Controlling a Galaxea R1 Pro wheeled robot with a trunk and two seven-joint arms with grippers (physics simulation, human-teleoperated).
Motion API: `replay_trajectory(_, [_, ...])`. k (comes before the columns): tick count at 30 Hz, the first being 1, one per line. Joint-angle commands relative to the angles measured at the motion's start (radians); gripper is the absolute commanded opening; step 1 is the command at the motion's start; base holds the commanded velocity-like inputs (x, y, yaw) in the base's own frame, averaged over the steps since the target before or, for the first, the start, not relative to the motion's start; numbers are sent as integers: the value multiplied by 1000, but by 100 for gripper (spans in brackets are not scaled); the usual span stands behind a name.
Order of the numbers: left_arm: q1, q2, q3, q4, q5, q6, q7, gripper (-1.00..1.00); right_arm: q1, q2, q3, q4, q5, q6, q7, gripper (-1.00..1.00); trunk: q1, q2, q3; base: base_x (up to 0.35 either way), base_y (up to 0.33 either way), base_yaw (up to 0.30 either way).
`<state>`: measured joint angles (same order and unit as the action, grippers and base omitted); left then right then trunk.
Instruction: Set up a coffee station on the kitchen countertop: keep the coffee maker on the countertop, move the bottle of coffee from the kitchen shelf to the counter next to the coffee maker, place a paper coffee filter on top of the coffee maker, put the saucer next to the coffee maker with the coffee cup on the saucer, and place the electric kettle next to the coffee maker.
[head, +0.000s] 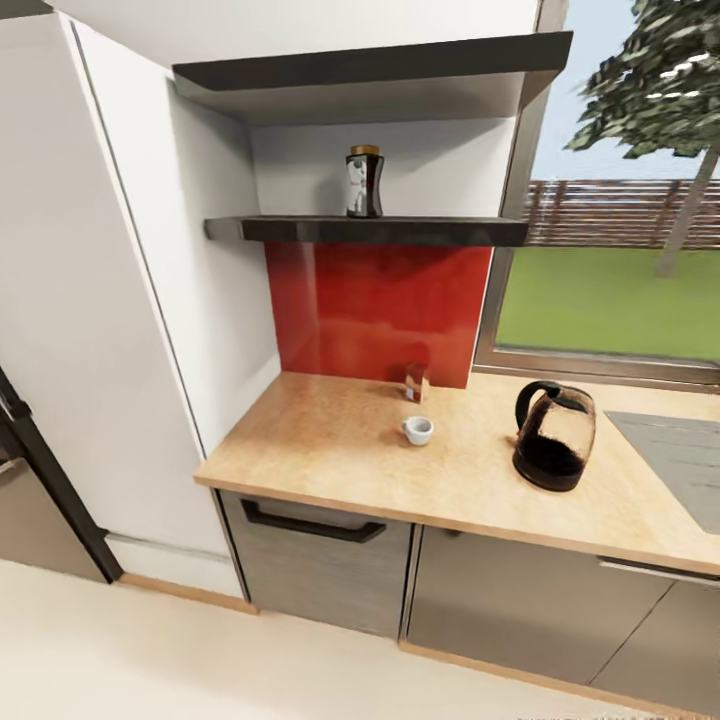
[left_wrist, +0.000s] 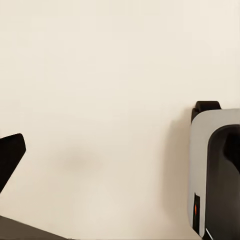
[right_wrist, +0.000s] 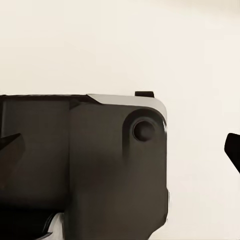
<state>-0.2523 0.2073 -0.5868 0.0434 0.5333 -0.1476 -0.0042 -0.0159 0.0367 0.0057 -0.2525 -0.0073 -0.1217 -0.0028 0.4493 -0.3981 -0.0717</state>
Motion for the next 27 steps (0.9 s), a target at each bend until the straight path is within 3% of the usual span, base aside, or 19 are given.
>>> replay_trajectory(1, [-1,0,-8,3,7,-5,0,100,-1,0,1,1,-1,-4,0,100,1,-2,-2,119,101,-253])
replay_trajectory(11, [24,0,-10,3,4,-3,-2,100,-1,0,0,1,-2,-4,-2,100,1,-2,2,101,81,-251])
replay_trajectory(27, [44,3,-11,3,-1,-3,-3,100,-1,2,0,1,-3,-4,-5,100,1,-2,2,-143,129,-20])
